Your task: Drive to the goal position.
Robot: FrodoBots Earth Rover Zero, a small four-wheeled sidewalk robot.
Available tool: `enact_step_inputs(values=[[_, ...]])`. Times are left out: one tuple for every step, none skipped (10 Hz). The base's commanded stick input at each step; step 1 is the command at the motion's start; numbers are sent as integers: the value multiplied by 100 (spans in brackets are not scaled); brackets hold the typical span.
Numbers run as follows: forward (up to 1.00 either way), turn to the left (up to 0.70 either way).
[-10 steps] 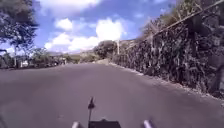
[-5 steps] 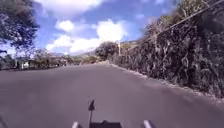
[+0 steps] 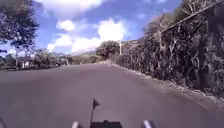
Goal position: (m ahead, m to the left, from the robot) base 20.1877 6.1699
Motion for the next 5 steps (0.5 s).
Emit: enact_step_inputs(values=[[63, 0], [63, 0], [63, 0], [63, 0], [63, 0]])
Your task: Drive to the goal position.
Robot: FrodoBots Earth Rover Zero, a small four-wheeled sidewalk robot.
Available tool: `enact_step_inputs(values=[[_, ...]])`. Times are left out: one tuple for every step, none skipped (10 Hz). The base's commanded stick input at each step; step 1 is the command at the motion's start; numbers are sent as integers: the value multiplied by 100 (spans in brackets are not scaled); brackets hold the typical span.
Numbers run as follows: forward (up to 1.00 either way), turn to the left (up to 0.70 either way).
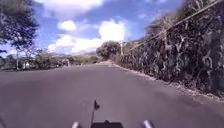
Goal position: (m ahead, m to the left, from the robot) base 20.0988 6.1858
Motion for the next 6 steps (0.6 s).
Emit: enact_step_inputs(values=[[63, 0], [63, -2], [63, -11], [63, -20], [63, -30], [63, -26]])
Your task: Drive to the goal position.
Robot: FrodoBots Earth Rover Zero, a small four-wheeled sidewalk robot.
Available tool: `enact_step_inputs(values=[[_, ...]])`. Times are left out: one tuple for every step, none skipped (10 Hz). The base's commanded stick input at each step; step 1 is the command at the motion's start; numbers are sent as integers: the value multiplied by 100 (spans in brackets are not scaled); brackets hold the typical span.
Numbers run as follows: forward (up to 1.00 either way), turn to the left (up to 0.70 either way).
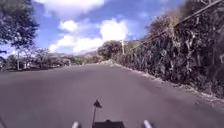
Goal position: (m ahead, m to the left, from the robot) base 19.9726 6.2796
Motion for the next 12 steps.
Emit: enact_step_inputs(values=[[63, 0], [63, 0], [63, 0], [63, 0], [63, 0], [63, 0], [63, 0], [63, 0], [63, 0], [63, 0], [63, 0], [63, -3]])
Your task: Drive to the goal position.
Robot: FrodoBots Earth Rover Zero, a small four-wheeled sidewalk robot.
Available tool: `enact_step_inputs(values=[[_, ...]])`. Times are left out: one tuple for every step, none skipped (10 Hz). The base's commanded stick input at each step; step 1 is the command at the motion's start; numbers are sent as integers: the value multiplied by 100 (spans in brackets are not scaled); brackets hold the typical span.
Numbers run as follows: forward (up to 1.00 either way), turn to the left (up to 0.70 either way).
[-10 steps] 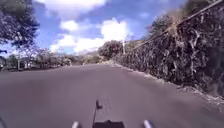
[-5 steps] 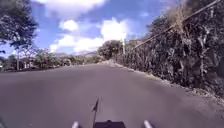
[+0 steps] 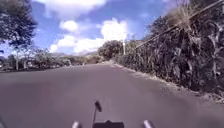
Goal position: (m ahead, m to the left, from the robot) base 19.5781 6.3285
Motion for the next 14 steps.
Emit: enact_step_inputs(values=[[63, -7], [63, -13], [63, -8], [63, -2], [63, 0], [63, 0], [63, 0], [63, 0], [63, 0], [63, 0], [63, 0], [63, 0], [63, 0], [63, 0]])
